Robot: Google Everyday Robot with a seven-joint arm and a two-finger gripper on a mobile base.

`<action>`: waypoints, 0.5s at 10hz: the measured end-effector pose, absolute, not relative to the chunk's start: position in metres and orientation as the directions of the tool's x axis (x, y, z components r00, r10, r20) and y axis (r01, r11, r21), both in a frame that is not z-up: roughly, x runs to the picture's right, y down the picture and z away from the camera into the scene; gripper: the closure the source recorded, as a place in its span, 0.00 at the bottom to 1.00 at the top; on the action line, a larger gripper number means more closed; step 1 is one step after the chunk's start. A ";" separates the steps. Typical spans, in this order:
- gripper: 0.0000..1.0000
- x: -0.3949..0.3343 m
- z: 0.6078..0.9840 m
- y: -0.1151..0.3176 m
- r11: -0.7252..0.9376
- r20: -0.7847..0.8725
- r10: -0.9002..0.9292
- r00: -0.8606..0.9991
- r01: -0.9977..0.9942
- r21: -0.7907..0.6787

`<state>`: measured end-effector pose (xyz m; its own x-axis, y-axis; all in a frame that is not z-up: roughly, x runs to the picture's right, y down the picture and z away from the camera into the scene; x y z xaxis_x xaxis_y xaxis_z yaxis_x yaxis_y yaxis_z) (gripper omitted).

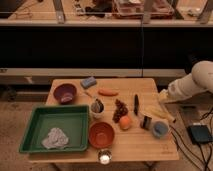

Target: Place banana in plastic cup

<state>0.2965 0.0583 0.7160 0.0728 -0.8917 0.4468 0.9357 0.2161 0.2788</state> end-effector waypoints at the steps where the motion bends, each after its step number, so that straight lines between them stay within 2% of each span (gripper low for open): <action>1: 1.00 0.306 0.726 0.070 0.235 0.477 -0.874 0.090 0.938 0.253; 3: 1.00 0.307 0.728 0.080 0.217 0.493 -0.867 0.071 0.945 0.246; 5: 1.00 0.303 0.712 0.084 0.199 0.499 -0.865 0.046 0.945 0.258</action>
